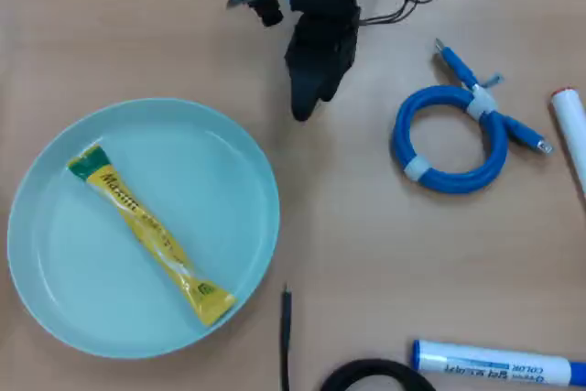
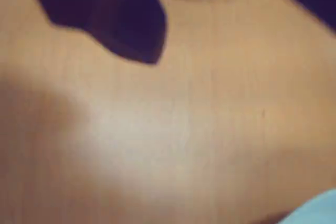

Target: Pick up the yellow coffee stick, then put it in the green bowl

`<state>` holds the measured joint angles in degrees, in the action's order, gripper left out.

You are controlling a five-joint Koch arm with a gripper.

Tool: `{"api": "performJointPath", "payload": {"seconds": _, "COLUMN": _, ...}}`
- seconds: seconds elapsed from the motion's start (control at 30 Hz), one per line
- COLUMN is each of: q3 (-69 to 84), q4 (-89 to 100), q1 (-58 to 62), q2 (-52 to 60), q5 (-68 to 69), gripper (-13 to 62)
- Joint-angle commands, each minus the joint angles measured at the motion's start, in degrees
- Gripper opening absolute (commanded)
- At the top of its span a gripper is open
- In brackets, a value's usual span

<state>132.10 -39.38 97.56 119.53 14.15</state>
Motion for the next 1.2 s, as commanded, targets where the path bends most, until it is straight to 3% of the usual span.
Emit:
{"api": "performJointPath", "payload": {"seconds": 0.0, "q3": 1.14, "q4": 11.95, "q1": -0.35, "q2": 4.66, "q5": 0.18, "gripper": 40.5}}
{"api": "performJointPath", "payload": {"seconds": 0.13, "q3": 9.84, "q4": 27.25, "q1": -1.67, "q2": 9.76, "q5": 0.26, "gripper": 8.4}}
{"api": "performJointPath", "payload": {"seconds": 0.2, "q3": 15.56, "q4": 35.86, "q1": -2.37, "q2": 12.66, "q5": 0.18, "gripper": -2.2}}
{"api": "performJointPath", "payload": {"seconds": 0.77, "q3": 48.78, "q4": 52.82, "q1": -2.55, "q2": 16.87, "q5": 0.44, "gripper": -0.5}}
{"api": "performJointPath", "payload": {"seconds": 1.17, "q3": 48.78, "q4": 35.60, "q1": -2.29, "q2": 16.52, "q5": 0.18, "gripper": -1.0}}
